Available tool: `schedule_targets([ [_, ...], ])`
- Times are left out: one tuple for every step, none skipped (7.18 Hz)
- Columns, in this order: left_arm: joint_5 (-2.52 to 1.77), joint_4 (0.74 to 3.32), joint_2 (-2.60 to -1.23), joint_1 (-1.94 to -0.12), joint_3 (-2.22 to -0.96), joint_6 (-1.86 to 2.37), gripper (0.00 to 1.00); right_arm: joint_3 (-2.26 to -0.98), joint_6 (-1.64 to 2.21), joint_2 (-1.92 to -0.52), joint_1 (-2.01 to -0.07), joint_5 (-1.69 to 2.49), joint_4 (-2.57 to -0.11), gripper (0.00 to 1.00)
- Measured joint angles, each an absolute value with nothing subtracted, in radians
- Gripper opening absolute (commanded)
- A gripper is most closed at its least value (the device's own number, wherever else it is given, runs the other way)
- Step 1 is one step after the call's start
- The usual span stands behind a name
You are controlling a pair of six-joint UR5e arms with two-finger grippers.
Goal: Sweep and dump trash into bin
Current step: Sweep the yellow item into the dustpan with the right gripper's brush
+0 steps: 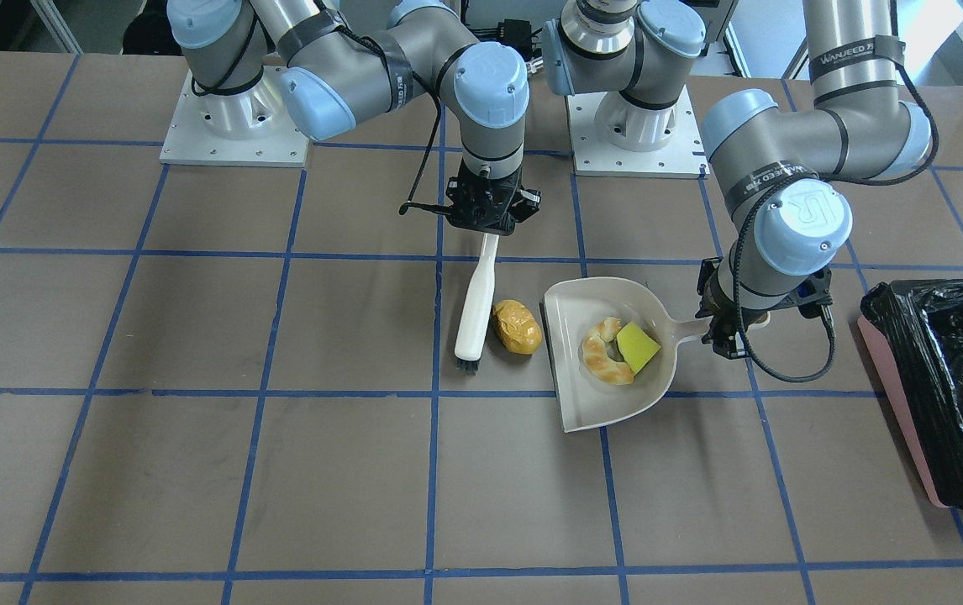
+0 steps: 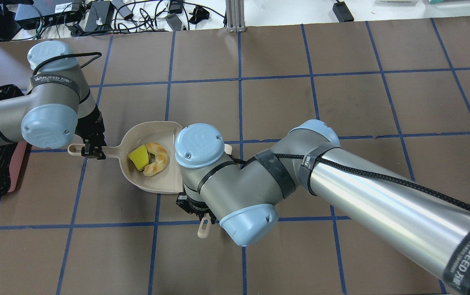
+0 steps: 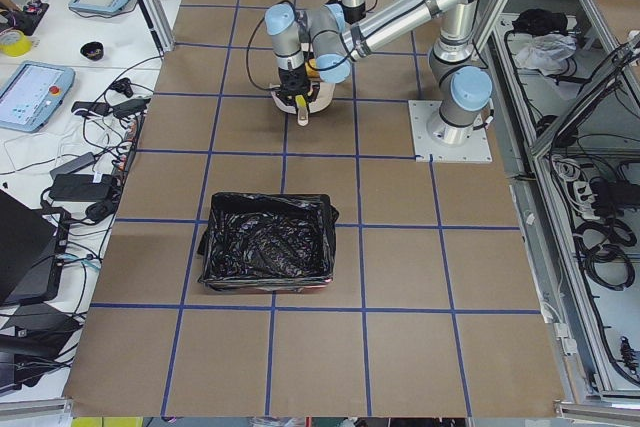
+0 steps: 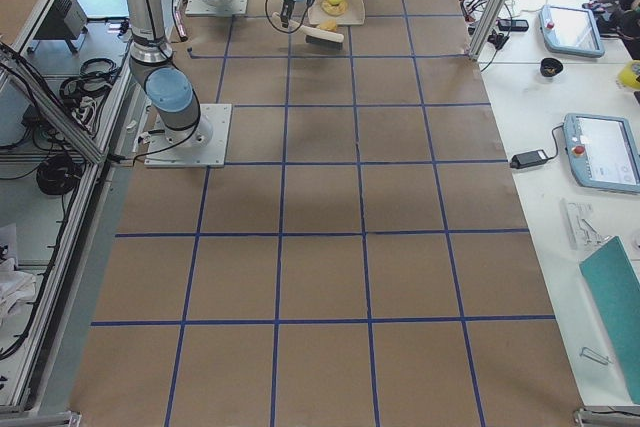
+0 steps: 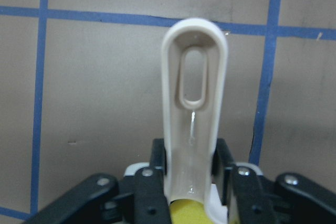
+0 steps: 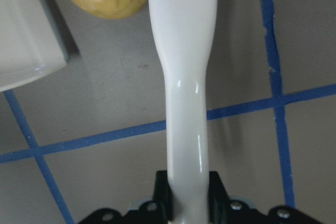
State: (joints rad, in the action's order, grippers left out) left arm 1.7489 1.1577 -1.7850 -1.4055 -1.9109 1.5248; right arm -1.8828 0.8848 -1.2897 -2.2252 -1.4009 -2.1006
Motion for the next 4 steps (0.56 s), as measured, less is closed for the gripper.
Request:
schedule_targets([
  [1.749, 1.158, -1.784, -1.422, -1.916, 1.544, 0.0, -1.87, 0.902, -1.268, -2.243, -1.4, -2.135, 0.16],
  [1.748, 1.158, -1.784, -1.434, -1.922, 1.56, 0.0, -1.839, 0.916, -1.244, -2.264, -1.399, -2.149, 0.16],
  [1.747, 1.157, -1.784, -1.445, -1.925, 1.575, 0.0, -1.794, 0.941, -1.214, -2.283, -1.399, -2.151, 0.16],
  [1.747, 1.157, -1.783, -1.458, -1.927, 1.587, 0.0, -1.756, 0.966, -1.187, -2.298, -1.399, -2.15, 0.17],
])
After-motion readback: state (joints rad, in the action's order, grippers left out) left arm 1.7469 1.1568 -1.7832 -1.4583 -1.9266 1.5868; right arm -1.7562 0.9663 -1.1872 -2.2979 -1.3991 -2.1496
